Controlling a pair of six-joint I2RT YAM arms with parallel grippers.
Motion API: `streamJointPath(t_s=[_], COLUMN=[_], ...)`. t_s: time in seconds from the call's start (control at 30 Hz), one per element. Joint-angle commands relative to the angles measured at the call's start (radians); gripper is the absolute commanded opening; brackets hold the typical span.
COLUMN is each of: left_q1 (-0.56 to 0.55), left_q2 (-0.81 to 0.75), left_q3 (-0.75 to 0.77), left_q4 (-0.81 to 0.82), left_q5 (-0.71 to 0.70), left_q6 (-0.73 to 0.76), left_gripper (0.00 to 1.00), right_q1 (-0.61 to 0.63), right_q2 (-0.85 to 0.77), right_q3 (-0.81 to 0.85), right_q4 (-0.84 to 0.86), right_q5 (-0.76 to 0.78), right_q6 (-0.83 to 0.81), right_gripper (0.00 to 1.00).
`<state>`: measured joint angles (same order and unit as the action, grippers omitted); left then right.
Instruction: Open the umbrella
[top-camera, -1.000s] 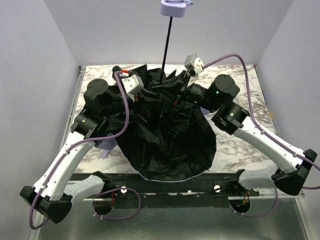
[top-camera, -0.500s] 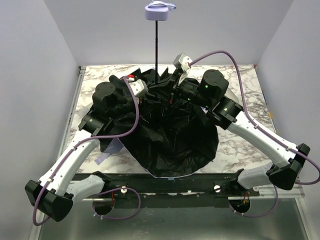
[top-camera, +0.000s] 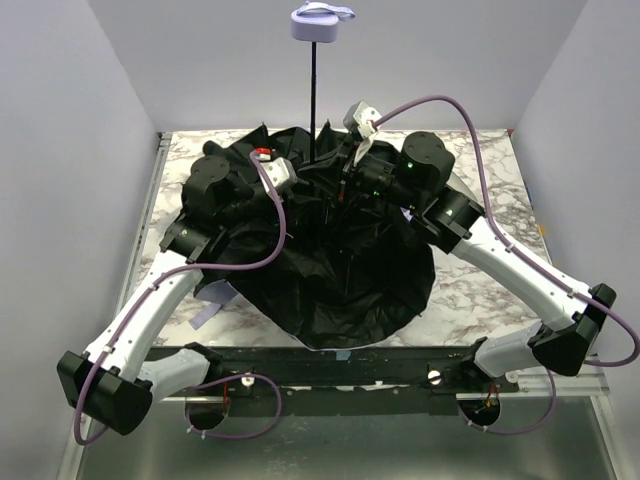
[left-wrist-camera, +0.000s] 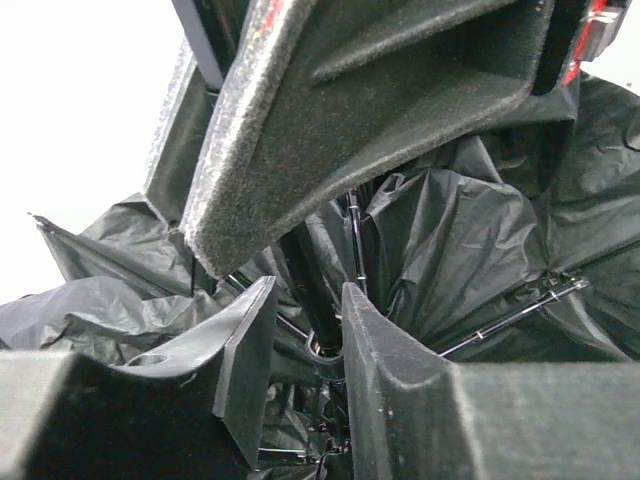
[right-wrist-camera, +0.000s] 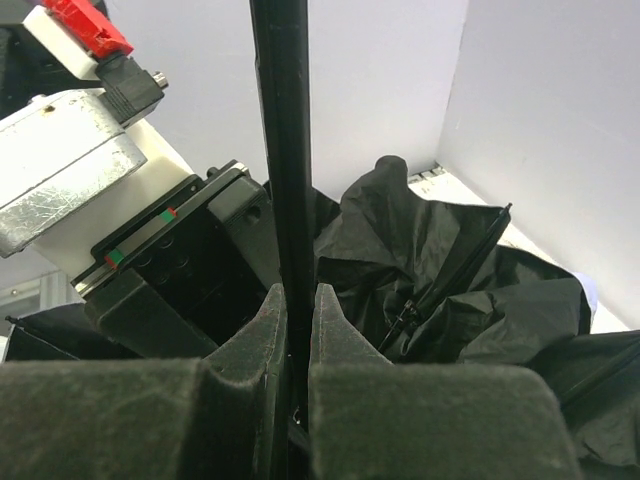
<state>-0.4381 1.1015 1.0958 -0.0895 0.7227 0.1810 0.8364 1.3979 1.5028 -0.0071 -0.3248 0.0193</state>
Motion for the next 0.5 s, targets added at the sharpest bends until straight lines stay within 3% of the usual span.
streamJointPath(t_s=[0.0, 0.47], left_q1=[0.036, 0.047], left_q2=[0.086, 0.167], left_q3=[-0.015, -0.010], left_q4=[-0.284, -0.280], left_q5=[0.046, -0.055], left_q6=[0.081, 0.159], left_gripper=[0.31, 0.35], right_q1=[0.008, 0.007], right_q2=[-0.069, -0.047], right_q3=[0.141, 0.207], right_q4=[0.282, 0.332], right_q5=[-0.092, -0.017], right_q6=[0.009, -0.046], right_gripper=[0.00, 0.00])
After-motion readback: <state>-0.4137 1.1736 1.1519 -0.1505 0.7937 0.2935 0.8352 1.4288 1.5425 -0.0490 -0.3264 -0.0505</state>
